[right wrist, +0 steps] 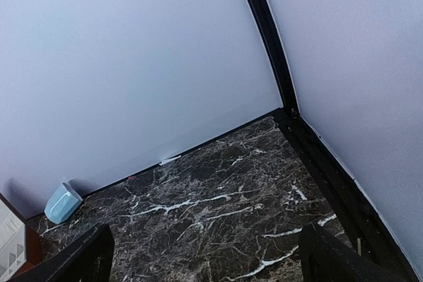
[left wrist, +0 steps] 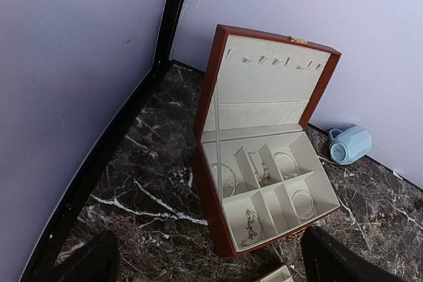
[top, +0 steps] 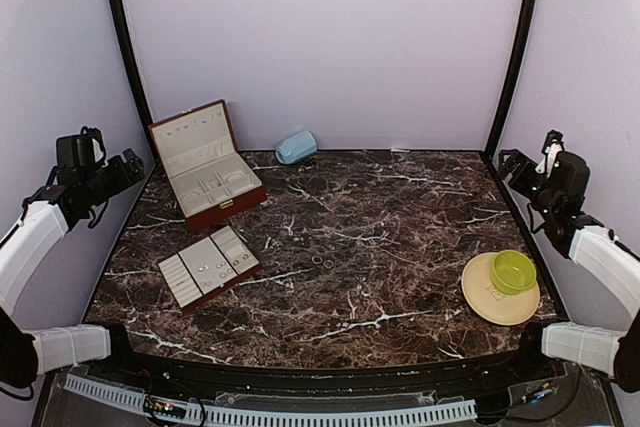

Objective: Organize the mixed jewelry
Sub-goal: Move to the center of the board in the compartment layer.

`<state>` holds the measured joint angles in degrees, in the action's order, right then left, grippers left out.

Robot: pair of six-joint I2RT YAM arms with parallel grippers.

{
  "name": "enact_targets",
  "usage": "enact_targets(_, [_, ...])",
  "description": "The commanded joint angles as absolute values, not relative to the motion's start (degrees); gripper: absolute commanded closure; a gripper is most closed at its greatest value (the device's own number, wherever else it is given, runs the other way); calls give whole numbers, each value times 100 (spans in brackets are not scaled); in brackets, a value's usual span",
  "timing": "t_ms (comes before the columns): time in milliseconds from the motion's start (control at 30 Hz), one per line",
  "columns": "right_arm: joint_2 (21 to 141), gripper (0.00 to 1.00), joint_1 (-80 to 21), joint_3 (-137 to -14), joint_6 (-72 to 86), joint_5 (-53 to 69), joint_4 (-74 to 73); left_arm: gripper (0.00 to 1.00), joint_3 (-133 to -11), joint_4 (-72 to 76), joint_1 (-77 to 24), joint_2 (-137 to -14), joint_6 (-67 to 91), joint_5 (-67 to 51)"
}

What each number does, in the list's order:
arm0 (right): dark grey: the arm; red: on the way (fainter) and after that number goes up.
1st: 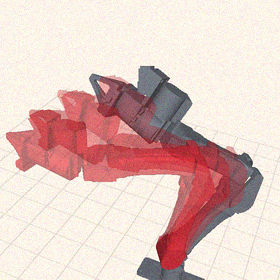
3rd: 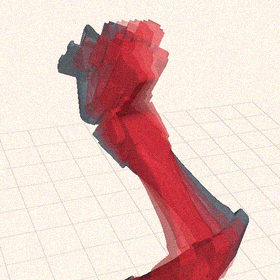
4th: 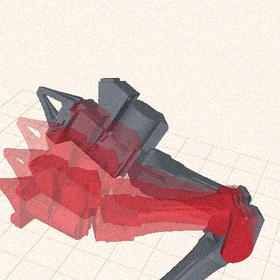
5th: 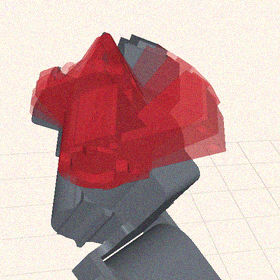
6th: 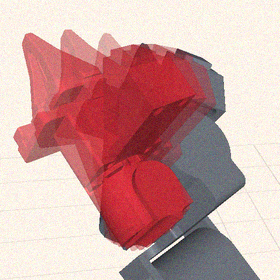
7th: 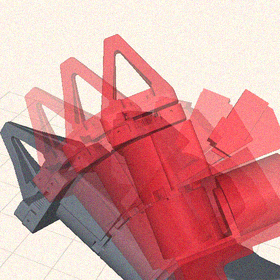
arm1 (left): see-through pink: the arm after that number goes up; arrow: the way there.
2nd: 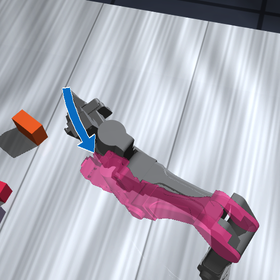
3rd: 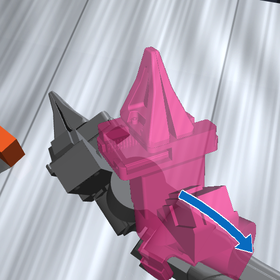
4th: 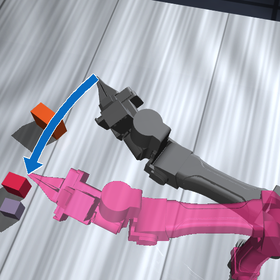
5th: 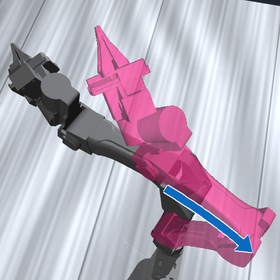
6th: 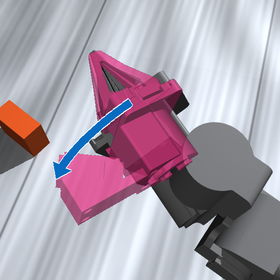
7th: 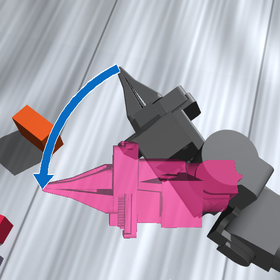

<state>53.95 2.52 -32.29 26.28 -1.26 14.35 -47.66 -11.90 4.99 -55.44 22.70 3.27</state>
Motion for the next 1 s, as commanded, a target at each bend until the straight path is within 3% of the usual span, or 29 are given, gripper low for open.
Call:
enact_targets(0, [5564, 2, 272, -3625, 2643, 399, 1181, 1, -5242, -1845, 519, -5750, 2117, 392])
enact_targets(267, [5995, 5, -36, -4285, 2180, 1044, 690, 1, -5860, -1913, 518, -6061, 1543, -226])
enact_targets(433, [6578, 18, -1648, -5091, 1630, 89, -391, 1, -6416, -1825, 518, -6316, 1225, -603])
enact_targets(567, [7413, 27, -2838, -5661, 1846, -507, -758, 1, -6453, -1637, 521, -6161, 910, -160])
enact_targets(733, [8531, 31, -4164, -6440, 2238, -925, -822, 1, -5681, -1042, 549, -5640, 583, 337])
enact_targets(967, [10552, 35, -5334, -8116, 2304, -1044, -1189, 1, -5535, -1027, 571, -5399, 366, 603])
